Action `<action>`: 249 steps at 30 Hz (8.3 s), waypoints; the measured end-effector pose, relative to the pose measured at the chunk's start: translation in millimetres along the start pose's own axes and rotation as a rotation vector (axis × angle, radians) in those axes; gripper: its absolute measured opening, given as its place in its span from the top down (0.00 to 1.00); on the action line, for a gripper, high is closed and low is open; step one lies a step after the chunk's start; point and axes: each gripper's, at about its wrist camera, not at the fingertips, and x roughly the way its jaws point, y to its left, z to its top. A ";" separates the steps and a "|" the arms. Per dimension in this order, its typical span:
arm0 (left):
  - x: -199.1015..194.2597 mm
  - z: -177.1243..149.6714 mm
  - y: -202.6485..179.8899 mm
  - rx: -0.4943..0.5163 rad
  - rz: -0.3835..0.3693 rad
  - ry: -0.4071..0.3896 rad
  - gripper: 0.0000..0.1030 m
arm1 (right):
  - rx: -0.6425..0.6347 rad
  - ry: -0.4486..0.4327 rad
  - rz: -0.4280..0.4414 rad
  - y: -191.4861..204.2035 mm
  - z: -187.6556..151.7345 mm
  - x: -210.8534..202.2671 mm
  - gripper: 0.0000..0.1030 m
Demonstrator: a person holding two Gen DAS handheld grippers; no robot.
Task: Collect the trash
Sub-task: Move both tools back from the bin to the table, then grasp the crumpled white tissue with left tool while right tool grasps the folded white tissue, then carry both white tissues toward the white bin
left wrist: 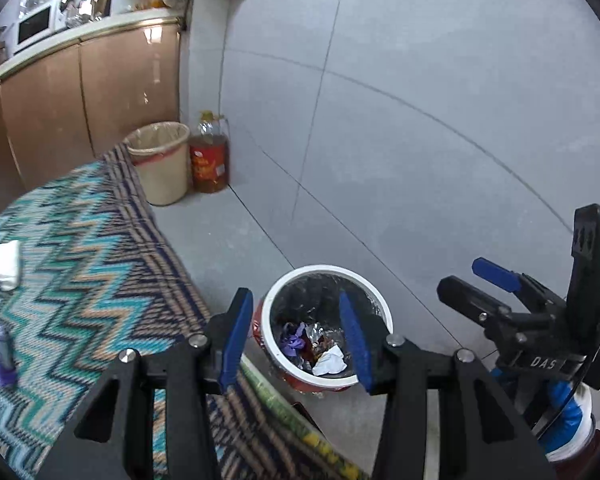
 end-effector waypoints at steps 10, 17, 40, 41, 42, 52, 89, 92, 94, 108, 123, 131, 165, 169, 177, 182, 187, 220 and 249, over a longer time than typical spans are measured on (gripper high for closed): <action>-94.2 -12.1 13.3 -0.015 0.121 -0.174 0.42 | -0.120 -0.112 0.100 67.9 12.2 -43.6 0.00; -145.8 -22.5 44.0 -0.055 0.219 -0.271 0.37 | -0.189 -0.140 0.146 115.6 13.9 -59.0 0.00; -246.1 -82.9 151.6 -0.254 0.442 -0.420 0.36 | -0.374 -0.149 0.264 248.1 12.5 -57.2 0.00; -247.7 -85.9 155.3 -0.260 0.444 -0.419 0.36 | -0.380 -0.143 0.269 253.1 11.5 -55.1 0.00; -249.5 -89.4 159.7 -0.266 0.449 -0.418 0.36 | -0.385 -0.136 0.275 258.3 10.5 -52.7 0.00; -258.7 -117.9 190.7 -0.331 0.507 -0.410 0.32 | -0.439 -0.097 0.296 300.2 -8.1 -37.4 0.00; -302.8 -159.2 199.0 -0.460 0.665 -0.462 0.31 | -0.468 -0.151 0.371 300.3 -25.9 -83.6 0.00; -309.3 -164.5 208.0 -0.475 0.700 -0.436 0.31 | -0.453 -0.174 0.387 294.5 -23.0 -91.7 0.00; -313.2 -170.1 215.2 -0.492 0.716 -0.424 0.31 | -0.442 -0.187 0.405 291.1 -21.2 -94.9 0.00; -318.7 -211.5 285.2 -0.638 0.772 -0.320 0.31 | -0.417 -0.052 0.439 282.5 -15.5 -44.8 0.00; -229.3 -194.9 351.4 -0.636 0.643 -0.150 0.32 | -0.458 0.118 0.459 307.4 -0.1 69.6 0.23; -202.4 -194.6 389.1 -0.685 0.612 -0.113 0.44 | -0.500 0.193 0.465 340.8 12.9 162.1 0.33; -181.9 -202.0 400.3 -0.687 0.596 -0.094 0.71 | -0.532 0.319 0.465 370.3 8.3 277.9 0.87; -181.5 -200.8 399.3 -0.678 0.606 -0.091 0.76 | -0.523 0.299 0.471 369.2 9.5 266.9 0.88; -182.1 -199.7 393.5 -0.666 0.646 -0.091 0.82 | -0.505 0.230 0.460 351.7 14.2 215.0 0.88; -176.9 -192.7 378.3 -0.601 0.722 -0.076 0.84 | -0.473 0.193 0.444 328.0 18.3 177.7 0.88; -177.1 -189.0 374.8 -0.583 0.782 -0.066 0.84 | -0.455 0.167 0.437 306.6 13.5 136.7 0.88; -168.1 -69.2 165.0 -0.244 0.604 -0.156 0.84 | -0.209 -0.028 0.379 120.1 -16.4 -7.0 0.88; 157.3 27.5 -55.2 0.141 0.050 0.236 0.80 | 0.121 0.224 0.021 -92.2 -56.5 92.2 0.83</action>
